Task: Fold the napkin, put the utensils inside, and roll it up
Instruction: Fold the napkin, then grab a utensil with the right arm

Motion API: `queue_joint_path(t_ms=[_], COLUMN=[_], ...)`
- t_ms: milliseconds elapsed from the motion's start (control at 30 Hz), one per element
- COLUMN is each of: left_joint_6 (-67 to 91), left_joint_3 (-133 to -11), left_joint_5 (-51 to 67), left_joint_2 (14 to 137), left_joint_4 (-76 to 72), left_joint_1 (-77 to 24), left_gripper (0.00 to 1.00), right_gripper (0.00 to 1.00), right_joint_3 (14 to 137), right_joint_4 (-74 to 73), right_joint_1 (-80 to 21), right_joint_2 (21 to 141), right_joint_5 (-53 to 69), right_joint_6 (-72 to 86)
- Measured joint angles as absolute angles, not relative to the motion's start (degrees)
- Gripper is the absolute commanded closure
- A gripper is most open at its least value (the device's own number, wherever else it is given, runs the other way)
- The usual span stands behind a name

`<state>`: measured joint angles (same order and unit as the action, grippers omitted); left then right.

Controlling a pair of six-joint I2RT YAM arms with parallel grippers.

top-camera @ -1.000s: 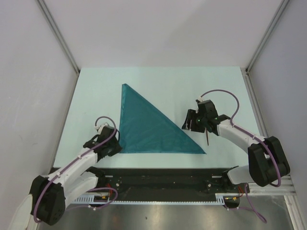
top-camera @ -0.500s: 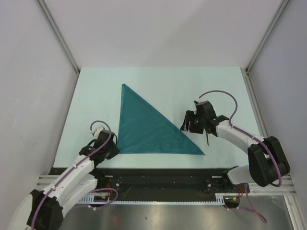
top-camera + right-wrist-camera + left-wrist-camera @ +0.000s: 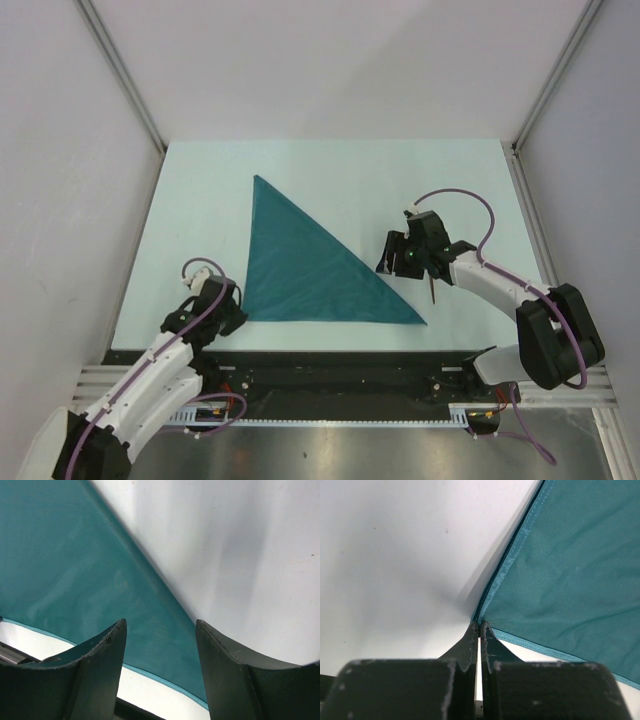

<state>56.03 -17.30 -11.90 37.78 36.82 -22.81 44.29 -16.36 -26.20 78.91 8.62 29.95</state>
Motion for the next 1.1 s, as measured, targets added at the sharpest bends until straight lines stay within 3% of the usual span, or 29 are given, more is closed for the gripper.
queue_joint_path(t_ms=[467,567,600,700,800,933,1100], left_joint_6=[57.65,58.15,58.06,58.3,58.83,58.08,51.09], left_joint_3=[-16.8,-16.8,-16.8,-16.8,-17.15,-19.27,-31.48], left_joint_5=[-12.38,-12.49,-12.53,-12.34,-11.99,-12.05,-13.1], left_joint_2=[36.32,36.21,36.21,36.16,35.18,35.99,41.95], left_joint_4=[38.2,38.3,38.33,38.3,36.95,38.68,40.91], left_joint_1=[-23.99,-24.23,-24.27,-24.36,-24.43,-24.45,-22.83], left_gripper=[1.0,0.69,0.42,0.11,0.0,0.0,0.0], right_gripper=[0.37,0.37,0.37,0.37,0.36,0.37,0.4], right_joint_3=[44.29,44.31,44.34,44.49,44.91,45.47,46.0], right_joint_4=[-16.38,-16.86,-17.34,-19.57,-23.14,-26.02,-27.14], right_joint_1=[-26.2,-26.2,-26.13,-25.52,-22.24,-15.86,-10.15], right_joint_2=[79.07,79.07,79.07,78.98,78.04,76.53,78.35], right_joint_5=[8.4,7.27,6.66,4.36,1.21,-1.96,-3.73], right_joint_6=[29.91,29.52,29.28,28.18,26.52,24.43,22.61])
